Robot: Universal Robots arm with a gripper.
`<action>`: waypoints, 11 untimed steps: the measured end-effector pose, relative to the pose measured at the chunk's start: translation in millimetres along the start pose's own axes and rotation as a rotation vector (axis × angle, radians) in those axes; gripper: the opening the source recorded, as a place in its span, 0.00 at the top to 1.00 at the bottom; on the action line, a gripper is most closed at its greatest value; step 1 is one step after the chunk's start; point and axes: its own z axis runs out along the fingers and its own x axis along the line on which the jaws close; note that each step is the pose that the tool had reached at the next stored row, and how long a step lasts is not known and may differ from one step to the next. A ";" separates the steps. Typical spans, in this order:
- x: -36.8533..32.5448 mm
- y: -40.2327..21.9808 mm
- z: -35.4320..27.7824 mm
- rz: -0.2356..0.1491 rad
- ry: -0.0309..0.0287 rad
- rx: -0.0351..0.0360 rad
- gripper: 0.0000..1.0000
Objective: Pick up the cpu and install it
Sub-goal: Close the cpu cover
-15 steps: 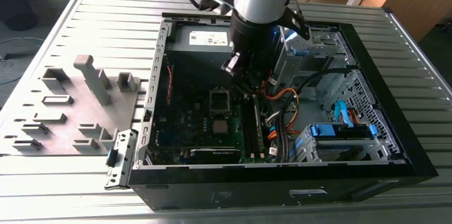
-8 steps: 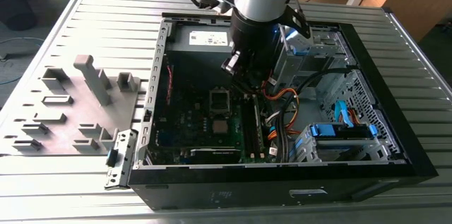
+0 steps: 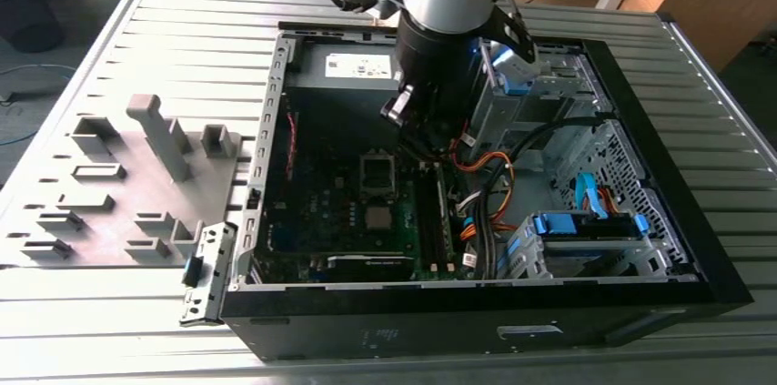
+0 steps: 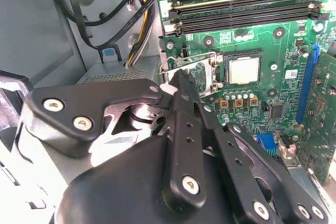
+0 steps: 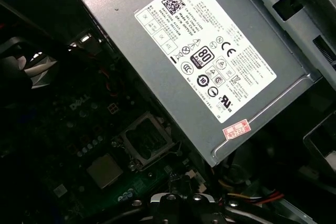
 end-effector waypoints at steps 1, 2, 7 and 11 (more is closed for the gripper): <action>0.0 0.0 -0.5 0.000 0.0000 0.0000 0.89; 0.0 0.1 -0.9 0.000 0.0000 0.0000 0.89; -0.2 0.2 -3.1 0.000 0.0001 0.0000 0.89; -0.3 0.3 -4.9 0.000 0.0000 0.0000 0.89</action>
